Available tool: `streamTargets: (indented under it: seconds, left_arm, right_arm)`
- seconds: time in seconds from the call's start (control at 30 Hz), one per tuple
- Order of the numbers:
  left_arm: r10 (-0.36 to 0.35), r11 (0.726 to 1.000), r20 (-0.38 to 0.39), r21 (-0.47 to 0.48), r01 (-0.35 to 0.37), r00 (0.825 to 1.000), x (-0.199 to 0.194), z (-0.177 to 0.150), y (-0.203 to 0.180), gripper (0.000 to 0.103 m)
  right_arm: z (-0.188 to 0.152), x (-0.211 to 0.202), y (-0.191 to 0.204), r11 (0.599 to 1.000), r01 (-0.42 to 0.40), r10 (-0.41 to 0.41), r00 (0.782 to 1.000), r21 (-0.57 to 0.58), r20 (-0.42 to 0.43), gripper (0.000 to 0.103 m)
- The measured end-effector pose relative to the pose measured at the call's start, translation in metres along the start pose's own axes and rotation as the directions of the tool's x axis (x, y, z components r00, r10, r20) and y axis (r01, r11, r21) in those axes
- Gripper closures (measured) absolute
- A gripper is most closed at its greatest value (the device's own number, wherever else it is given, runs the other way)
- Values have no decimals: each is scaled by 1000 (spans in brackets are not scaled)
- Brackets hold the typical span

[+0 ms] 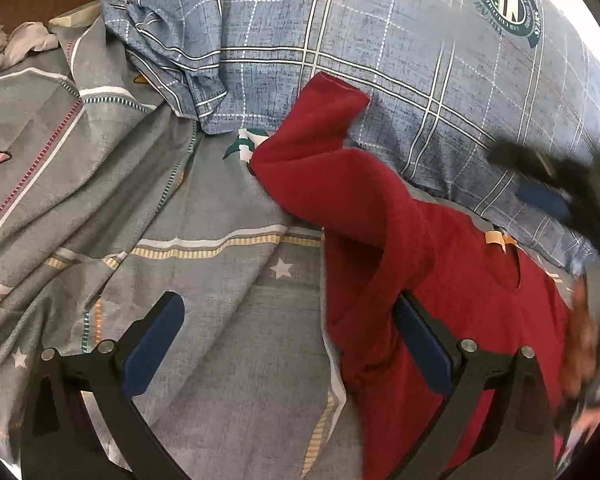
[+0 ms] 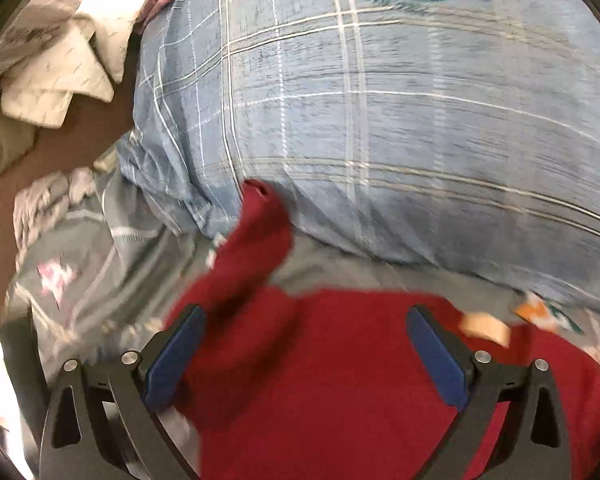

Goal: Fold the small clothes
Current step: 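Move the right gripper to the sweater's side edge and grasp it, then lift the grasped side and fold it over the sweater body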

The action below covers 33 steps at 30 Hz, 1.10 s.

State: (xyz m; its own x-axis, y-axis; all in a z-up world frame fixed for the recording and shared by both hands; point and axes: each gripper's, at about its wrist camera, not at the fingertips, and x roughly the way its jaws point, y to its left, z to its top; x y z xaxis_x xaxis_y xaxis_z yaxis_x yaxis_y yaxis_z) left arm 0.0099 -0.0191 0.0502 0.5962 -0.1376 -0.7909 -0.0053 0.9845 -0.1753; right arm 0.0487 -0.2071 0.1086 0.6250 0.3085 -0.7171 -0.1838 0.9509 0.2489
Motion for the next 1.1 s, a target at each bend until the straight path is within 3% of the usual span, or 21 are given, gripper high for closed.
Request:
streamTargets:
  seconds: [0.13,0.3,0.37,0.4,0.43,0.47,0.57,0.73,0.9,1.1]
  left_arm:
    - [-4,1000,-9,1,4,1000,3,1,1,0]
    - [-10,1000,-21,1,10,1000,7,5,3,0]
    - [-21,1000,-24,-6,21,999,9,6,4,0]
    - [-24,1000,-27,-5,24,999,11,7,3,0]
    - [-24,1000,-29,0,24,999,12,7,3,0]
    - [-20,1000,-30,6,20,999,12,7,2,0]
    - [-20,1000,-27,12,20,999,10,7,3,0]
    - [-48,999,-24,20,49,999,7,4,-3,0]
    - [-55,997,-20,58,56,998,6,-2,-16,0]
    - [-56,996,-11,64,57,998,0,-1,-16,0]
  right_arm:
    - [29,44,12,999,-33,33,999,-4,-20,15]
    - [47,94,27,999,-39,38,999,-28,-23,17]
    - [52,115,30,999,-41,41,999,-17,-24,24]
    - [54,123,31,999,-41,41,999,-17,-24,47]
    - [57,134,33,999,-47,47,998,-16,-36,81]
    - [58,141,32,999,-51,51,997,-10,-53,94]
    - [59,137,28,998,-64,65,997,21,-44,96]
    - [60,76,15,996,-94,93,995,8,40,96]
    - [60,41,16,998,-24,28,998,-62,63,96]
    - [60,27,10,996,-8,11,999,-85,37,96]
